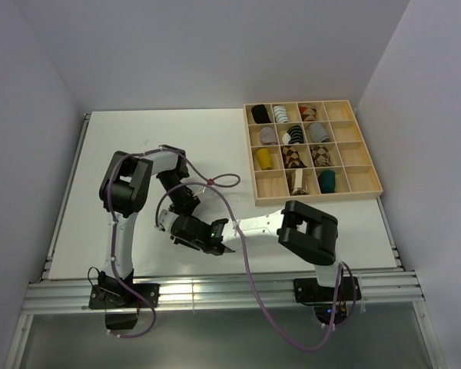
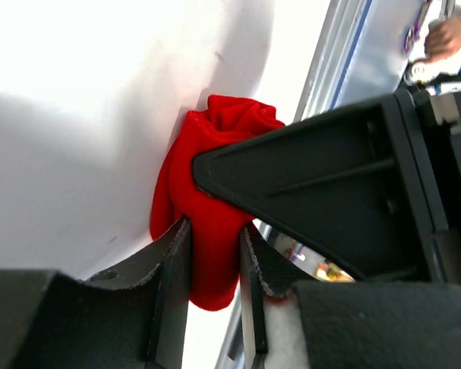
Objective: Roll the socks
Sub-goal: Pick up the sock at the center of the board.
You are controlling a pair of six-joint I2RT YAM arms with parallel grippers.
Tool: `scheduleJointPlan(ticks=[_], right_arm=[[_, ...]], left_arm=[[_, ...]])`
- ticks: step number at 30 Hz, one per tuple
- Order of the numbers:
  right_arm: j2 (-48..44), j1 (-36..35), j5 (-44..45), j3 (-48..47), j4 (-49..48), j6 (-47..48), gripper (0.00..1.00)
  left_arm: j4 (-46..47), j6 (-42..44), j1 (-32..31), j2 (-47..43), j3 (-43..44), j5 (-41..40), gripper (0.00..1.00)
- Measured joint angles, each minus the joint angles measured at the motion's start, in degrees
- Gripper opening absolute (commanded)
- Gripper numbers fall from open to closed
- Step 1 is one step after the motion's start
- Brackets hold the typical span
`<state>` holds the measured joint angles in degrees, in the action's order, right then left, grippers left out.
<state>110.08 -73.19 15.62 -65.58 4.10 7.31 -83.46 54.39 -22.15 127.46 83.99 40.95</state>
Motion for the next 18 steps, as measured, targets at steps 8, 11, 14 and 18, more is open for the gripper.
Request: scheduleJointPlan(ticks=[8,11,14,18], right_arm=[[0.11,2.99,-1.11,0.02,-1.97,-1.68,0.0],[0.04,4.5,-2.82,0.02,-2.05,-3.04,0.0],[-0.24,6.1,-5.64,-0.13,-1.18,-4.35,0.0],[-0.26,8.04,-8.92,-1.18,0.61,-6.97,0.0]], left_arm=[[0.87,-0.7,5.49,-0.15,4.04,2.8,0.32],[3.37,-3.06,8.35,-1.84,4.52,2.97,0.28],[12.22,-8.39,12.94,-6.1,4.55,0.66,0.23],[24.39,-16.81,19.34,-14.29,3.65,-2.82,0.2]])
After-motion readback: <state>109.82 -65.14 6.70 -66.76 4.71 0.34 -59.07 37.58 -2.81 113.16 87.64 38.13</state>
